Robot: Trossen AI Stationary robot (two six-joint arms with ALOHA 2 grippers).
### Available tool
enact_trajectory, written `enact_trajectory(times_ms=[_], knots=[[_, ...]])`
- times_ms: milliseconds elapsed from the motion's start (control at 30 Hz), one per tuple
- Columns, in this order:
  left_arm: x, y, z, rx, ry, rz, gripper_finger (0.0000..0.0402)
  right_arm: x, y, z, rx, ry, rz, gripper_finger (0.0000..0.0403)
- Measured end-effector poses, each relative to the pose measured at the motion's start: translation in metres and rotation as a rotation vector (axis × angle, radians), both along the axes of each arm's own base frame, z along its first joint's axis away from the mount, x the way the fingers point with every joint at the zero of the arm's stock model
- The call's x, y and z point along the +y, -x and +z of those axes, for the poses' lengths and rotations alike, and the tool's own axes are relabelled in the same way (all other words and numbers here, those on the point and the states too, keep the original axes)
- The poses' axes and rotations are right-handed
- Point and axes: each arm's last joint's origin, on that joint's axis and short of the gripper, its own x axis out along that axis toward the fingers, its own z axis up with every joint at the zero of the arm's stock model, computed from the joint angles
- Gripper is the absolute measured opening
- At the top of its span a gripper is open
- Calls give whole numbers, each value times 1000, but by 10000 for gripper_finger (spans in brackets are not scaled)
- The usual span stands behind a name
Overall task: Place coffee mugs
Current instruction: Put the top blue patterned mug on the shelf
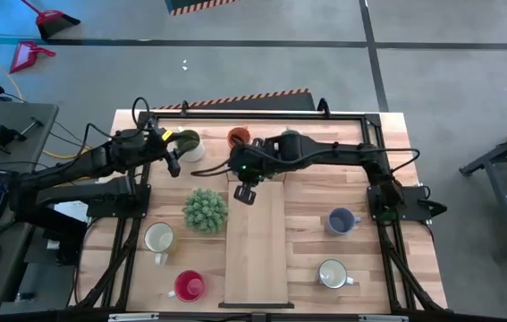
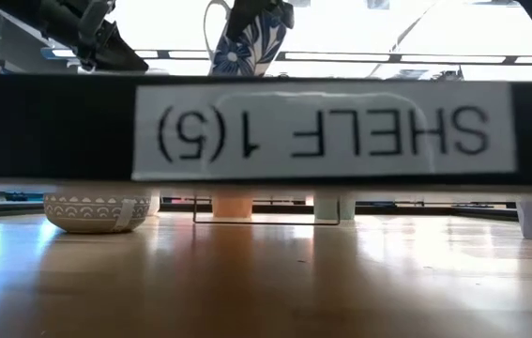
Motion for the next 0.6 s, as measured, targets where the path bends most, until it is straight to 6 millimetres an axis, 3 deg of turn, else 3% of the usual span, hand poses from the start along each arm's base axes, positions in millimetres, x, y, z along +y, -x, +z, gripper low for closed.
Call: enact_trajectory(times_ms=[400, 600], knots=[[-1, 22, 6, -62, -18, 44, 179, 27, -4, -10, 21, -100, 33, 0], [-1, 23, 5, -60, 0, 49, 179, 25, -4, -10, 15, -91, 13, 0]])
